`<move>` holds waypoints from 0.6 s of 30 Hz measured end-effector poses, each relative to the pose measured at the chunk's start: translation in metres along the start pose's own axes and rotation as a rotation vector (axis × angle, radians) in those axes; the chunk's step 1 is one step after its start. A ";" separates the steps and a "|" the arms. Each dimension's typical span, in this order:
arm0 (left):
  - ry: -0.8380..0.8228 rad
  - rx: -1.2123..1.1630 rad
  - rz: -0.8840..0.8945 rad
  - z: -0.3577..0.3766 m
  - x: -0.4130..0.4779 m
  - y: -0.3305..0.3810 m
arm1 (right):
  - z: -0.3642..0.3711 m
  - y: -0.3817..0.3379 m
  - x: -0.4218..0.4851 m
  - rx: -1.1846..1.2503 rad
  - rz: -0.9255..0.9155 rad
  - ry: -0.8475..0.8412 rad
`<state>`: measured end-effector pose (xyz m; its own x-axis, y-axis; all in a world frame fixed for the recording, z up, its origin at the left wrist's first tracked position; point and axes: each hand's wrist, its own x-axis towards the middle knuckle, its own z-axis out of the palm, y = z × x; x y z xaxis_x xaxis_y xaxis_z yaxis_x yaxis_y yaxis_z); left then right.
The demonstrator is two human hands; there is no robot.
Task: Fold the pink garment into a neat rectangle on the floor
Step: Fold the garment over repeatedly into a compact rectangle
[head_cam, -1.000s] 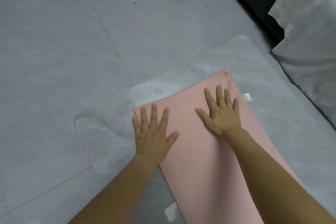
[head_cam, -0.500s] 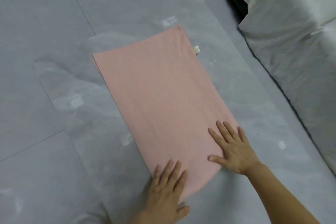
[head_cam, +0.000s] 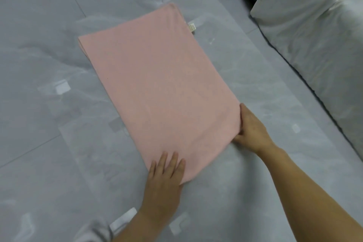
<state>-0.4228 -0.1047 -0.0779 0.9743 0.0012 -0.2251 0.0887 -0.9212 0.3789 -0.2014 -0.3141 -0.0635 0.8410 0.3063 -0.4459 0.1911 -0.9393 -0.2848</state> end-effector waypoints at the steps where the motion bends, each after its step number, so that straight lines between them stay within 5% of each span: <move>1: 0.013 -0.011 0.005 0.000 0.000 -0.001 | -0.003 -0.001 0.002 0.115 0.038 0.026; 9: 0.015 -0.091 -0.008 -0.011 0.001 0.000 | -0.034 -0.014 0.003 0.781 0.082 0.088; 18: -0.033 -0.178 -0.027 -0.026 0.000 0.001 | -0.046 -0.041 0.017 0.765 0.100 0.171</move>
<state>-0.4169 -0.0955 -0.0538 0.9642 0.0096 -0.2652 0.1527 -0.8373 0.5250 -0.1715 -0.2773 -0.0202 0.9140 0.1397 -0.3808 -0.2383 -0.5749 -0.7828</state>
